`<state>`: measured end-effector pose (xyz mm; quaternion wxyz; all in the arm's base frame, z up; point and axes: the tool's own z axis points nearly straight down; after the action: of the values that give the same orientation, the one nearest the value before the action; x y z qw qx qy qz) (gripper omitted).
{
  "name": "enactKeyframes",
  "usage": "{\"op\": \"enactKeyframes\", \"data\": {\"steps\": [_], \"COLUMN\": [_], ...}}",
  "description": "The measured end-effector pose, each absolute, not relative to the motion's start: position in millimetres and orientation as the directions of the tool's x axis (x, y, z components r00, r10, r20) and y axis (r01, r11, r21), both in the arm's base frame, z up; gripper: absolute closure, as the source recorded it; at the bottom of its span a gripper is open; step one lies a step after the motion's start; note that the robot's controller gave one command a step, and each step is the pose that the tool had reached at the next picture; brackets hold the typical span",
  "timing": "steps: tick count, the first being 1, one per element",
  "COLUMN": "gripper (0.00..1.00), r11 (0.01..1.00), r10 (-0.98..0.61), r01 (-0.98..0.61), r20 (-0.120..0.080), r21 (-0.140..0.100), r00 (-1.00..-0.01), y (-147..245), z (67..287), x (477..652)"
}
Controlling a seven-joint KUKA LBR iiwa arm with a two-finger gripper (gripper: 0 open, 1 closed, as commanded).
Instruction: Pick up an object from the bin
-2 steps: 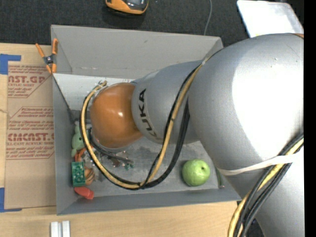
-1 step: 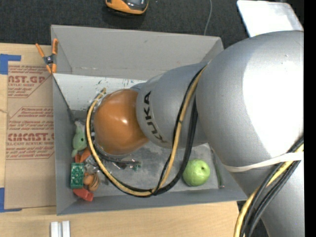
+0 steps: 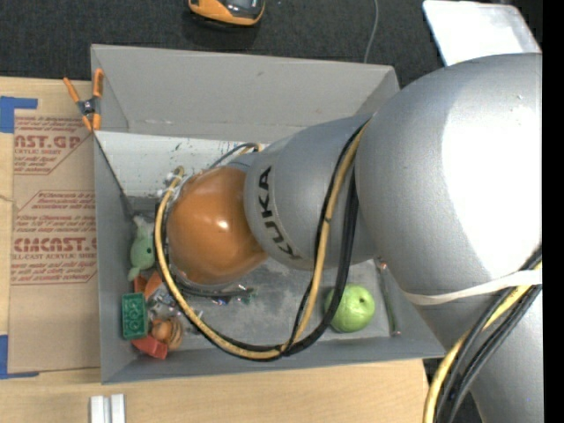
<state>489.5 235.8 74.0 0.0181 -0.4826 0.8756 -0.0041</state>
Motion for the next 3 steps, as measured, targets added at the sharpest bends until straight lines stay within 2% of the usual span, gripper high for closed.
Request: {"op": "enactKeyframes", "data": {"steps": [1, 2, 3], "gripper": [1.0, 1.0, 1.0], "r11": [0.548, 0.548, 0.539], "r10": [-0.836, -0.836, -0.842], "r01": [-0.836, -0.836, -0.842], "r20": [-0.041, -0.041, -0.037], "r21": [-0.026, -0.026, -0.022], "r00": [-0.547, -0.547, -0.538], "y": [166, 166, 163], "z": [75, 75, 144], "x": [484.4, 484.4, 490.6]}}
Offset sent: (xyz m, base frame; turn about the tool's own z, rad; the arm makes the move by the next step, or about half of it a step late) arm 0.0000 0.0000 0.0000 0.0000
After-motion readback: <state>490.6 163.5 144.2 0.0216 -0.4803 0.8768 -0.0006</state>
